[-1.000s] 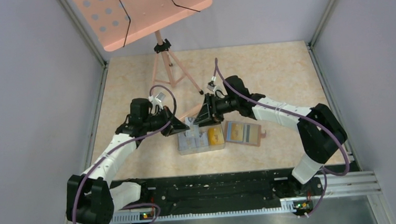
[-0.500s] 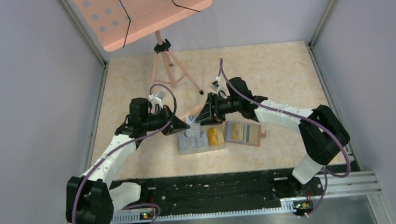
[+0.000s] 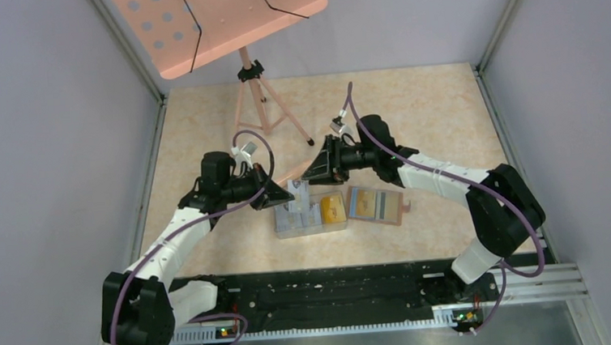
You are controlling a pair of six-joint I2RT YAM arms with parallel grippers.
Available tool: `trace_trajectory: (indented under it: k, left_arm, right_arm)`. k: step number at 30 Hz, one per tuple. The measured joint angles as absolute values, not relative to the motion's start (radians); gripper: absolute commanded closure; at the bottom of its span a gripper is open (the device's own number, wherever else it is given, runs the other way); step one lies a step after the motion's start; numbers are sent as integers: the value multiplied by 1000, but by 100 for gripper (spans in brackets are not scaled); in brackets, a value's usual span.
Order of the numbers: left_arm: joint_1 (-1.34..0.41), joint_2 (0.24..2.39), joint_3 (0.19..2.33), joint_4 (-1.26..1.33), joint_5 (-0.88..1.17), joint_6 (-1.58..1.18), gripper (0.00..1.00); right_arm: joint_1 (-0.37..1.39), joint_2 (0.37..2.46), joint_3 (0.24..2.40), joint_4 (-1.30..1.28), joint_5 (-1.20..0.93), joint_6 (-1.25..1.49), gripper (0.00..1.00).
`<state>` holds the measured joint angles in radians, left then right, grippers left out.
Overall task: Put the credit cards into the card holder
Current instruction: Pick up the credit card from the storage box.
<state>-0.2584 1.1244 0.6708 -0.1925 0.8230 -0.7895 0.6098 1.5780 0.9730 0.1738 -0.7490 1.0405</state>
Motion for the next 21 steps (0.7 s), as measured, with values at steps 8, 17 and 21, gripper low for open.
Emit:
trace_trajectory:
  k: [8,17,21]
  left_arm:
    - [-267,1121,669,-195,831,-789,100]
    - [-278,1121,669,-195,845,-789,100]
    - [-283,1121,669,-195,845,-789,100]
  right_arm:
    - [610,1600,971,186,-754,1044,55]
    - [610,1607,968,181,-754,1037,55]
    - [610,1608,968,164,-753,1022,55]
